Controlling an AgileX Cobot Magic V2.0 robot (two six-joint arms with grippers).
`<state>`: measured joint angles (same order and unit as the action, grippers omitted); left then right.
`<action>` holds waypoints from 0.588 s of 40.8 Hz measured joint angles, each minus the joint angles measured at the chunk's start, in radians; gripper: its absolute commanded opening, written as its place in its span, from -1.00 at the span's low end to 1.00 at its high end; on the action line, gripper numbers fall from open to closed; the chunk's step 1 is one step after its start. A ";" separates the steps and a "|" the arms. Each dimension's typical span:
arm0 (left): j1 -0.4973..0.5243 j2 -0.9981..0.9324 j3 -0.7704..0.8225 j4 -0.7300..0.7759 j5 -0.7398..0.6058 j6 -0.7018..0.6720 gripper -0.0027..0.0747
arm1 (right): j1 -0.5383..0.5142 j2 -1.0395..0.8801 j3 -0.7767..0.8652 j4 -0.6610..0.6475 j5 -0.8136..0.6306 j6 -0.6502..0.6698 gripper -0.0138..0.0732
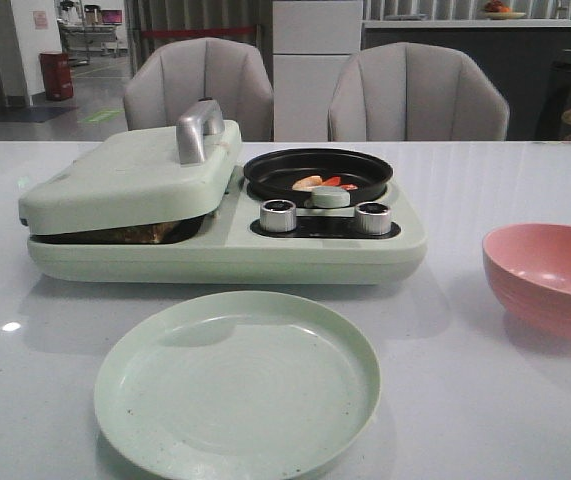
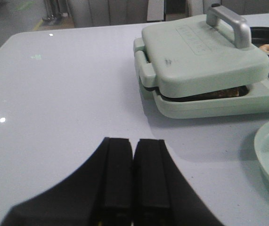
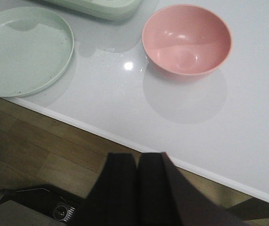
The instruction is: Make breakfast with bread and shrimp
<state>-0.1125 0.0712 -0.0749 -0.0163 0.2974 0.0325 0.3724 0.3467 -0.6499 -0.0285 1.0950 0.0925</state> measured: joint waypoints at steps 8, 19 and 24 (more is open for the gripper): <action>0.043 -0.075 0.077 -0.017 -0.141 0.000 -0.67 | 0.000 0.000 0.000 0.000 0.000 0.000 -0.60; 0.054 -0.075 0.077 -0.020 -0.203 0.000 -0.67 | 0.000 0.000 0.000 0.000 0.000 0.000 -0.60; 0.054 -0.075 0.077 -0.020 -0.219 0.000 -0.67 | 0.000 0.000 0.000 0.000 0.000 0.000 -0.60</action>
<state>-0.0581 -0.0039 0.0021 -0.0367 0.0784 0.0325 0.3724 0.3467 -0.6499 -0.0285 1.0950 0.0925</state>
